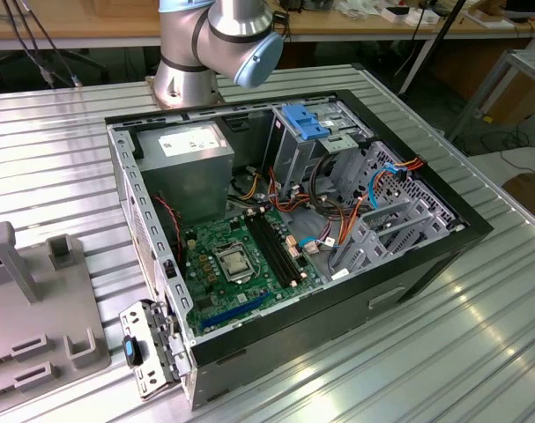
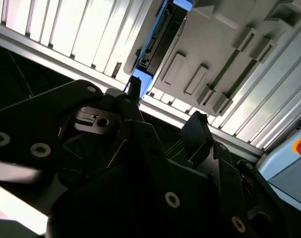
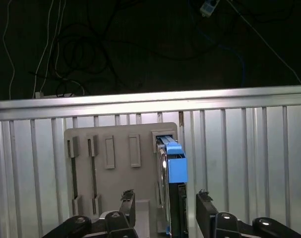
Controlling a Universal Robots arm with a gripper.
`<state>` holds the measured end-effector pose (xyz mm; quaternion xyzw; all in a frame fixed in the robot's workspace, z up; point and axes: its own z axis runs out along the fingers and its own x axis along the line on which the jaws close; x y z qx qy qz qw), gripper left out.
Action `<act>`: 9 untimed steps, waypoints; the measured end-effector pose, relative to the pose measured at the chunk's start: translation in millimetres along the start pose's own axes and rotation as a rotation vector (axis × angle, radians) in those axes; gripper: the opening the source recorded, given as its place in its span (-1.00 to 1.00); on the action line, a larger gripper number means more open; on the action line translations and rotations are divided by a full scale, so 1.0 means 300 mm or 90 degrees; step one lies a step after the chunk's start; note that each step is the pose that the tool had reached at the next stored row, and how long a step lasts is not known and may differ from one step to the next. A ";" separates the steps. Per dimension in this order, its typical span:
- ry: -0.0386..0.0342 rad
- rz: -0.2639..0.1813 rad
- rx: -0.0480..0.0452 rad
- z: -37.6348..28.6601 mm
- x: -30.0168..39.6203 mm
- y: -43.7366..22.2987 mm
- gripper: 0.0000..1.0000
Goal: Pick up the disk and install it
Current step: 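Pick up the disk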
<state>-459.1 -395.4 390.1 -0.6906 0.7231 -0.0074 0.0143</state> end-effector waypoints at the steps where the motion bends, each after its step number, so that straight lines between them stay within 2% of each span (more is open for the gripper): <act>1: -0.0004 -0.013 -0.0002 0.004 0.000 0.000 0.21; 3: -0.0007 -0.022 -0.0003 0.009 0.000 0.000 0.21; 7: -0.0006 -0.018 -0.0005 0.025 -0.005 0.005 0.21; 9: -0.0030 -0.021 -0.0006 0.033 -0.004 0.015 0.21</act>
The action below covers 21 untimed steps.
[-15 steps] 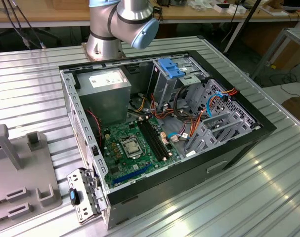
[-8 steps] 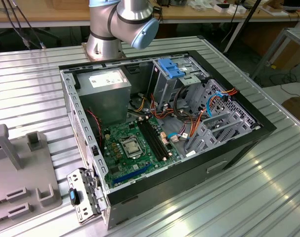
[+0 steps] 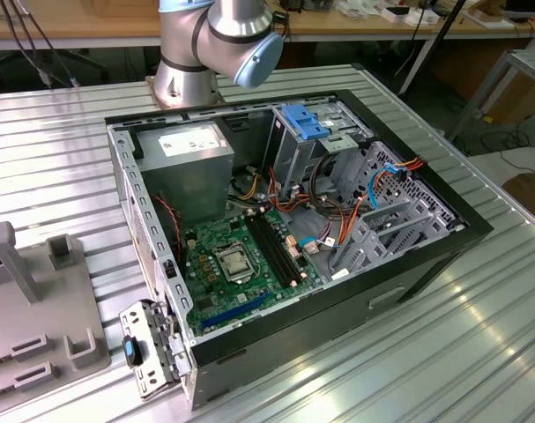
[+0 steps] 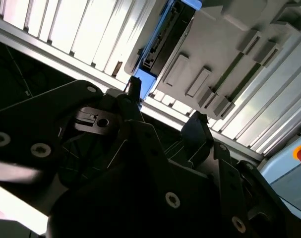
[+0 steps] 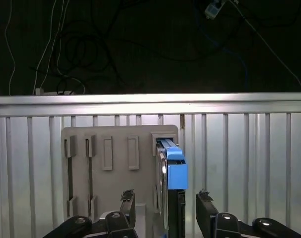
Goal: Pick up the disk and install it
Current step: 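Pick up the disk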
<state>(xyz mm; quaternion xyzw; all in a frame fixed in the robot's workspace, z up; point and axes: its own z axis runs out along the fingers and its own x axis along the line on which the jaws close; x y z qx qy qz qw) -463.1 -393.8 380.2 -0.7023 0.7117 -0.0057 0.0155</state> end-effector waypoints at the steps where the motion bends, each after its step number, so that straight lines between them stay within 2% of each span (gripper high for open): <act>1: -0.0015 -0.005 0.0000 0.006 0.000 0.003 0.21; 7: -0.0036 -0.012 -0.0003 0.045 -0.005 0.012 0.21; 10: -0.0037 -0.013 -0.0002 0.078 -0.012 0.013 0.21; 12: -0.0038 -0.014 -0.0002 0.090 -0.014 0.015 0.21; 14: -0.0040 -0.017 -0.0003 0.115 -0.016 0.018 0.21; 20: -0.0073 -0.034 -0.0007 0.148 -0.019 0.027 0.21; 21: -0.0093 -0.038 -0.0007 0.165 -0.021 0.029 0.21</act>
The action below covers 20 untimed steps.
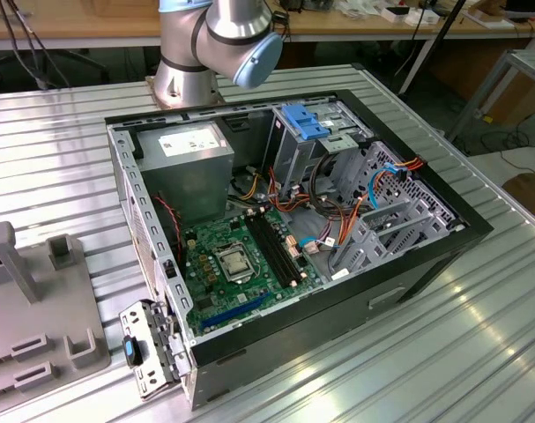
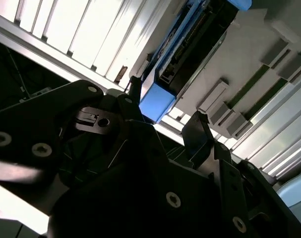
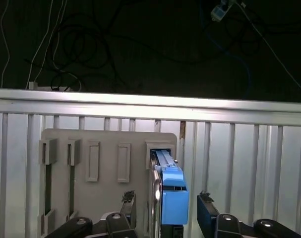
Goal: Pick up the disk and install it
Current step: 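Pick up the disk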
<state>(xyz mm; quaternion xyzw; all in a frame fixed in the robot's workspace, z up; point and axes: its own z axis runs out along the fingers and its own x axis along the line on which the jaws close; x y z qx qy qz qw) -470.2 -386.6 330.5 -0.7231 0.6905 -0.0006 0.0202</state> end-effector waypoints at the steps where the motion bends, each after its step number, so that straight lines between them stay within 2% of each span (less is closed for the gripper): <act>1: -0.0013 -0.002 0.0000 0.005 0.000 0.002 0.21; 8: -0.0022 -0.007 -0.0002 0.049 0.001 0.005 0.21; 9: -0.0023 -0.007 -0.0006 0.070 0.002 0.006 0.21; 11: -0.0023 -0.008 -0.0012 0.090 0.002 0.006 0.21; 18: -0.0023 -0.008 -0.0015 0.103 0.003 0.007 0.21; 19: -0.0023 -0.008 -0.0015 0.103 0.003 0.007 0.17; 20: -0.0023 -0.008 -0.0014 0.103 0.002 0.007 0.03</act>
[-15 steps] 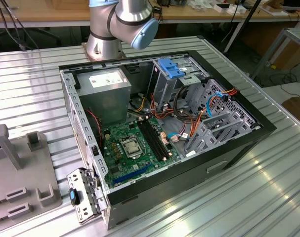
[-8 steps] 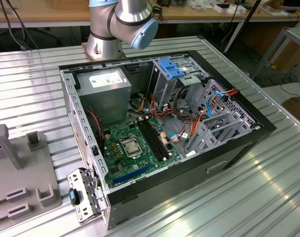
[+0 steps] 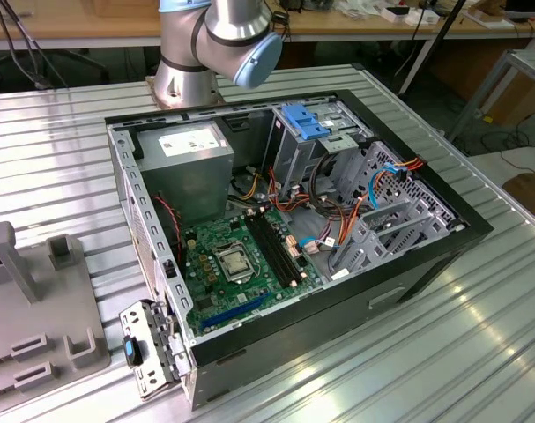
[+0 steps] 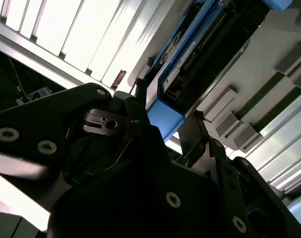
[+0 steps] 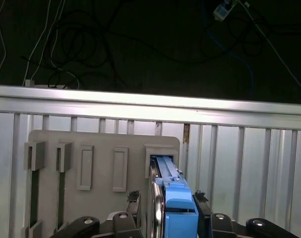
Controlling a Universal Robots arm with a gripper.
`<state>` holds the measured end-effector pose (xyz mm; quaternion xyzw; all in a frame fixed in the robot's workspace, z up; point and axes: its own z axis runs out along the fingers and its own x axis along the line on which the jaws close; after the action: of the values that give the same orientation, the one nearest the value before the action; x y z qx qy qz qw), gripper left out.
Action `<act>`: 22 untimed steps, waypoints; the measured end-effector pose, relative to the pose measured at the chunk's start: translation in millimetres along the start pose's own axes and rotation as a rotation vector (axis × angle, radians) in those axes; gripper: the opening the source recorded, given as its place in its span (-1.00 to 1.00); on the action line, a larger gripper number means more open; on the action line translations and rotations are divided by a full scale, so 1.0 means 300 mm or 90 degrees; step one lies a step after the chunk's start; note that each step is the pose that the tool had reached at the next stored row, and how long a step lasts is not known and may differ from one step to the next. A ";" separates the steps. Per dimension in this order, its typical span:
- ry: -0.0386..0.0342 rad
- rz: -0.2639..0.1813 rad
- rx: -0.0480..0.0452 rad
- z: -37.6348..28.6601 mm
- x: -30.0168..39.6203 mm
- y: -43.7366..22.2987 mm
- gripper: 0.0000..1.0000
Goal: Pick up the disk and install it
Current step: 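Pick up the disk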
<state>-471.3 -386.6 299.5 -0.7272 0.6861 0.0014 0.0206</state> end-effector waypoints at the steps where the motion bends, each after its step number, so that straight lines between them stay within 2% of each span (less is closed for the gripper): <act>1: 0.0000 0.000 0.0000 0.000 0.000 0.000 0.03; 6: 0.0000 0.000 0.0001 0.001 0.000 0.000 0.03; 7: 0.0000 0.001 0.0001 0.001 0.000 0.000 0.00; 8: 0.0001 0.002 0.0001 0.001 0.000 0.000 -0.15; 12: 0.0001 0.005 0.0002 0.002 0.000 0.000 -0.15; 15: 0.0006 0.021 0.0007 0.003 0.000 0.000 -0.15; 20: 0.0007 0.023 0.0007 0.003 0.000 0.000 -0.15; 22: 0.0007 0.023 0.0007 0.003 0.000 0.000 -0.25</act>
<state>-471.3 -386.6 298.5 -0.7147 0.6991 0.0010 0.0206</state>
